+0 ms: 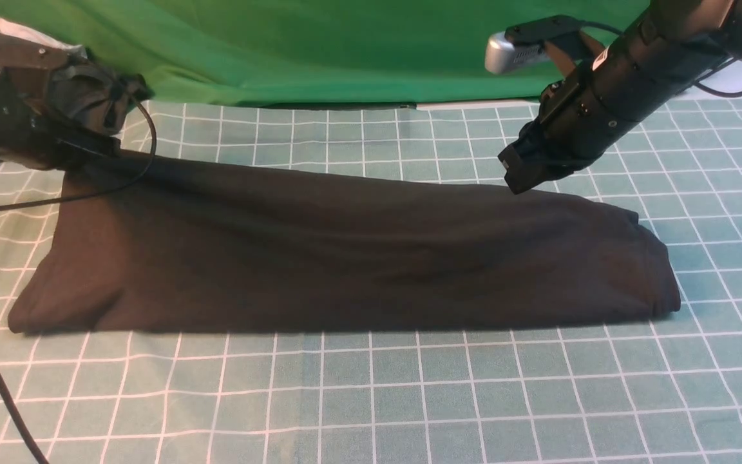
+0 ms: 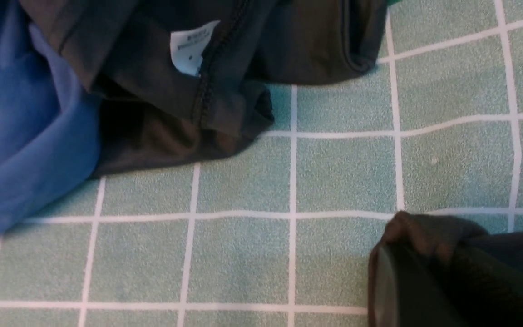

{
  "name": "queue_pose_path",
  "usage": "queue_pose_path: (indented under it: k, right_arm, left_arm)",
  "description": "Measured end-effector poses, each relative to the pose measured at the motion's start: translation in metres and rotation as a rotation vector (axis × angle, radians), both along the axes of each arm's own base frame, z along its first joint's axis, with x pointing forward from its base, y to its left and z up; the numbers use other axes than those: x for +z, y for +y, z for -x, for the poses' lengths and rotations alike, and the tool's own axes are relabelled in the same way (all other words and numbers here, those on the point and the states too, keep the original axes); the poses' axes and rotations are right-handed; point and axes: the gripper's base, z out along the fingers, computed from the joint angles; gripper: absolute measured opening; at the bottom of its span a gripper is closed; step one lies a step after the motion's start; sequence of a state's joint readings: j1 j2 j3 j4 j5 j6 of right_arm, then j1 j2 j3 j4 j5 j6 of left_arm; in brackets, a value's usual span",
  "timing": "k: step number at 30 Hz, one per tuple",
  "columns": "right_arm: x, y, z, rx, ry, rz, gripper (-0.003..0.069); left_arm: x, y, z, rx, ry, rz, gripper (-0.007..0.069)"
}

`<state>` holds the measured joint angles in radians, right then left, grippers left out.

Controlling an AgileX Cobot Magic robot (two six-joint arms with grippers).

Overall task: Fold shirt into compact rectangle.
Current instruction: 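Pull the folded dark garment lengthwise by its ends to straighten it flat on the table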

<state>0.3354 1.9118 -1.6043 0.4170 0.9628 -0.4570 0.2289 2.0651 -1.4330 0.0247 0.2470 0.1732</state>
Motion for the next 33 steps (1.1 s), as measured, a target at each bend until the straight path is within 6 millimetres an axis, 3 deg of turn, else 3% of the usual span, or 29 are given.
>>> queue_pose_path:
  k: [6, 10, 12, 14, 16, 19, 22, 26, 30, 33]
  right_arm:
    - [0.003, -0.01, -0.002, -0.05, 0.008, 0.114, 0.0022]
    - [0.009, -0.028, -0.008, -0.126, 0.015, 0.184, 0.0022]
    - [0.009, -0.036, -0.009, -0.146, 0.026, 0.192, 0.0022]
    - [0.004, -0.057, -0.011, -0.197, 0.081, 0.209, 0.0022]
    - [-0.004, -0.075, -0.01, -0.248, 0.138, 0.22, 0.0022]
    - [-0.019, -0.1, -0.007, -0.346, 0.226, 0.234, 0.0022]
    - [-0.032, -0.109, -0.001, -0.371, 0.274, 0.253, 0.0029]
    - [-0.044, -0.108, 0.0, -0.388, 0.261, 0.24, 0.0066]
    - [-0.047, -0.108, -0.002, -0.416, 0.238, 0.226, 0.0106]
    - [-0.047, -0.108, -0.003, -0.424, 0.228, 0.221, 0.0177]
  left_arm:
    - [0.049, -0.003, 0.014, 0.088, -0.061, 0.079, 0.02]
    - [0.081, -0.017, 0.035, 0.117, 0.002, 0.169, 0.0162]
    - [0.082, -0.026, 0.042, 0.104, 0.071, 0.209, 0.012]
    - [0.076, -0.051, 0.054, 0.031, 0.187, 0.262, 0.004]
    - [0.065, -0.069, 0.061, -0.016, 0.238, 0.289, 0.002]
    - [0.033, -0.097, 0.078, -0.074, 0.343, 0.307, 0.0004]
    - [0.003, -0.112, 0.097, -0.095, 0.419, 0.304, 0.0001]
    - [-0.022, -0.115, 0.116, -0.045, 0.456, 0.308, 0.0]
    - [-0.027, -0.113, 0.121, -0.013, 0.418, 0.293, 0.0]
    - [-0.027, -0.112, 0.122, 0.0, 0.407, 0.288, 0.0]
